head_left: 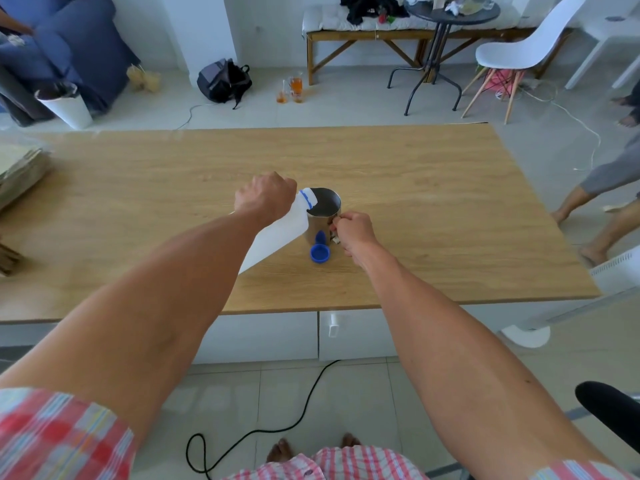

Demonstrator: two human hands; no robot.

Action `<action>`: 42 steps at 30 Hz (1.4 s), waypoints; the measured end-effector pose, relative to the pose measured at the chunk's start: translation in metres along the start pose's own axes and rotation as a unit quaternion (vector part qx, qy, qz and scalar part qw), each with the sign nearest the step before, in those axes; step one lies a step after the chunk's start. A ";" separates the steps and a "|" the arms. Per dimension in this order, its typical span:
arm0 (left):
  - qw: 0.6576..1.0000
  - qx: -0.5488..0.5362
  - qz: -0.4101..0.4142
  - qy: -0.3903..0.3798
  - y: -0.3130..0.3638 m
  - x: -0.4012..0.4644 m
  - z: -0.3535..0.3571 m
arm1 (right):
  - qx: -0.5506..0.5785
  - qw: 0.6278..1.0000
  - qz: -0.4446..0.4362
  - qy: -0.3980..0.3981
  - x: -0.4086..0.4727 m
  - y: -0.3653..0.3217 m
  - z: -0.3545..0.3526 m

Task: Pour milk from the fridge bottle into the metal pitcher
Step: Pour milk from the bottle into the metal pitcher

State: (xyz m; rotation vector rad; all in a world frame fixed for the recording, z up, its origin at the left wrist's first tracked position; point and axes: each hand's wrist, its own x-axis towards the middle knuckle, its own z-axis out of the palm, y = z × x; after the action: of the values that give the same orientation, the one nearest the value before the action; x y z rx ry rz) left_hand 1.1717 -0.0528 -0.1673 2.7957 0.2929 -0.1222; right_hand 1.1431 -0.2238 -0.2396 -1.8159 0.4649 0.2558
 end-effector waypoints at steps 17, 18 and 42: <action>0.998 0.065 0.024 0.002 0.010 -0.003 -0.008 | -0.005 1.000 0.015 0.000 0.002 -0.002 0.001; 0.998 0.064 0.023 0.002 0.010 -0.003 -0.008 | -0.005 1.000 0.014 0.001 0.003 -0.001 0.002; 0.995 0.094 0.039 -0.009 0.014 -0.003 -0.013 | -0.002 1.000 0.006 -0.004 0.006 0.000 0.001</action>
State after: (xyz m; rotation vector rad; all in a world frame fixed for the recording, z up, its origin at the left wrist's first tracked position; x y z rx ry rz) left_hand 1.1726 -0.0623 -0.1500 2.9859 0.1767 -0.1656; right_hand 1.1486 -0.2238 -0.2429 -1.8156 0.4700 0.2737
